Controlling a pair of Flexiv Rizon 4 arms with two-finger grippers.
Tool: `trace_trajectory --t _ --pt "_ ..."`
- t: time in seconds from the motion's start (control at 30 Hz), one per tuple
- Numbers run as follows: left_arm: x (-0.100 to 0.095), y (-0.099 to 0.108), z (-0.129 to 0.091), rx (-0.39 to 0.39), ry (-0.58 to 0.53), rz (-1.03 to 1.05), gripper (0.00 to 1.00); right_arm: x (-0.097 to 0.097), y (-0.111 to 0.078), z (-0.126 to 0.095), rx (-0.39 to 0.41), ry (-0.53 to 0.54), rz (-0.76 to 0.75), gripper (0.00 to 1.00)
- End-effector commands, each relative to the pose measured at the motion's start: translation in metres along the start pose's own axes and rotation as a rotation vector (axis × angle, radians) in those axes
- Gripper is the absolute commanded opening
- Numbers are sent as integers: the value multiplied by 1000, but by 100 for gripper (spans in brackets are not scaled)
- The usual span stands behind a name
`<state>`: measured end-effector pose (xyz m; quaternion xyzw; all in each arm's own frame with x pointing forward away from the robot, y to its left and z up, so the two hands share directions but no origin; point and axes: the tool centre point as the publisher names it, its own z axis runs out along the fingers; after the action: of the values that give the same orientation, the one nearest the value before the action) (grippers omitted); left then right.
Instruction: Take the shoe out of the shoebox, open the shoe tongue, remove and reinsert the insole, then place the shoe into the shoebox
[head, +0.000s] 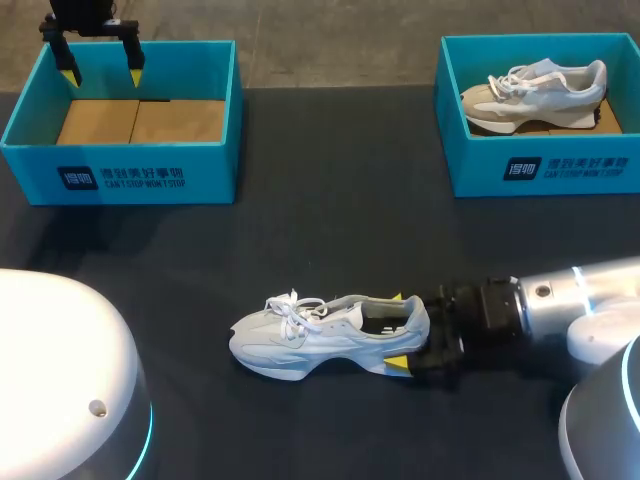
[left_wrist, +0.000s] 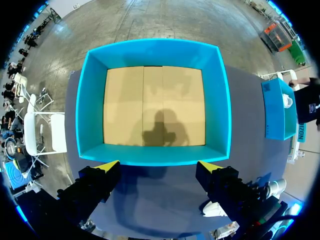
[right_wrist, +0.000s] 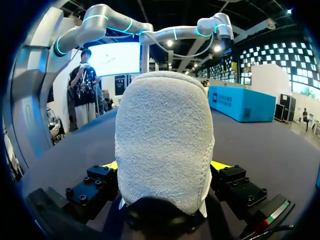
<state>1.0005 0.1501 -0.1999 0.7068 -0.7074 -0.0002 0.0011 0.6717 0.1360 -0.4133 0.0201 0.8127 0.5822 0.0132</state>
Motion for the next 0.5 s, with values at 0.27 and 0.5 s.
trace_trajectory --t 0.27,0.5 --pt "0 0 0 0 -1 0 100 0 1 1 10 -5 -1 0" --pt "0 0 0 0 -1 0 100 2 -1 1 8 -3 5 0"
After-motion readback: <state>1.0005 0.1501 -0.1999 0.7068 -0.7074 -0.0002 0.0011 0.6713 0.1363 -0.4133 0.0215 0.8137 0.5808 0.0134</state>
